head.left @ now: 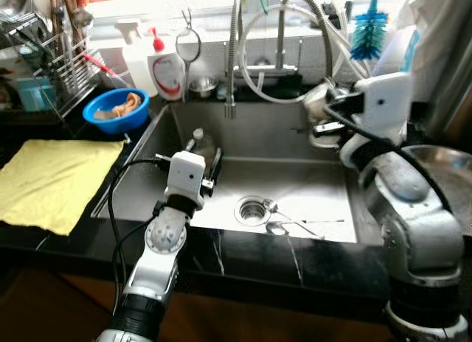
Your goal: Kitchen organization
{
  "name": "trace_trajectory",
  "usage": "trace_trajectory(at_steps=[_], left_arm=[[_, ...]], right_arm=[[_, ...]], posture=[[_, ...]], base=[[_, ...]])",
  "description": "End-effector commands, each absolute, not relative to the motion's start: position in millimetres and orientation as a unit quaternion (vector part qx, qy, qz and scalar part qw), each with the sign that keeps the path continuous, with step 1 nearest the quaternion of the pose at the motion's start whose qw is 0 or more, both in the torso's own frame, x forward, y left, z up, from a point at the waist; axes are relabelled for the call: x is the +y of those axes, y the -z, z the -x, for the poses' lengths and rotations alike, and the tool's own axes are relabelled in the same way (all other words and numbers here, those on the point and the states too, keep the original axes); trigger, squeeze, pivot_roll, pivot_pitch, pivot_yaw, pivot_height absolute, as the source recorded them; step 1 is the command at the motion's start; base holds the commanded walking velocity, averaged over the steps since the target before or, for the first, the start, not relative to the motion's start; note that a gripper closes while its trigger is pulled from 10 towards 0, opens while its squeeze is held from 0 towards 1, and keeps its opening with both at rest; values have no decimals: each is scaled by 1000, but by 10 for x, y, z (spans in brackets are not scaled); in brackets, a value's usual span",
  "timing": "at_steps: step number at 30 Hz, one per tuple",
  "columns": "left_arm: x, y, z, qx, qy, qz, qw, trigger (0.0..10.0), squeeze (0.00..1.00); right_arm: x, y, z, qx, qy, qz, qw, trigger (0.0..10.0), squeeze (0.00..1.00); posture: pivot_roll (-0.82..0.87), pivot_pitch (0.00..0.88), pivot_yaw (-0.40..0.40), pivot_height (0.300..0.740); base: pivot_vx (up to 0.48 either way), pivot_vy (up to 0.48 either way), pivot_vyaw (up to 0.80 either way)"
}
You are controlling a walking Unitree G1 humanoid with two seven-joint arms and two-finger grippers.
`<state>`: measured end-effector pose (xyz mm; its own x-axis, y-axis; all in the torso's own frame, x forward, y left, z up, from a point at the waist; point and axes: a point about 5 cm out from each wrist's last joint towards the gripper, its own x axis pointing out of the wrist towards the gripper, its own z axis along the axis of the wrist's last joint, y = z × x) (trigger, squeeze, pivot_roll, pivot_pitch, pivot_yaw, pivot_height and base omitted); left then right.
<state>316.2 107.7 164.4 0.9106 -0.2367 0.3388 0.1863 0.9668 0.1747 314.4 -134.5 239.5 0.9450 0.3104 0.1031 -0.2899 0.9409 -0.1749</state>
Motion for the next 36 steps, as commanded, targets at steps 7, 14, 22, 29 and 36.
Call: trace_trajectory(at_steps=[7,14,22,29,36], left_arm=[[1128,-1606,-3160,-176,106,-76,976,10000,0],[1110,-1604,-3144,-176,111,-77,975,10000,0],[1090,-1601,-3142,-171,117,-77,975,10000,0],[1102,-1600,-3140,-168,114,-76,976,10000,0],[1107,-1599,-3131,-167,113,-76,977,10000,0]], right_arm=[[-1228,-2072,-3332,-44,-194,93,976,10000,0],[-1205,-1792,-3382,-11,-191,90,977,10000,0],[-1306,-1608,-3422,25,-155,81,984,10000,0],[-1370,-1564,-3427,31,-133,79,988,10000,0],[-1430,-1551,-3462,36,-111,71,991,10000,0]], posture=[[-273,0,110,740],[-261,0,112,740],[-255,0,113,740],[-246,0,111,740],[-241,0,115,740]], base=[[0,0,0],[0,0,0],[0,0,0],[0,0,0],[0,0,0]])
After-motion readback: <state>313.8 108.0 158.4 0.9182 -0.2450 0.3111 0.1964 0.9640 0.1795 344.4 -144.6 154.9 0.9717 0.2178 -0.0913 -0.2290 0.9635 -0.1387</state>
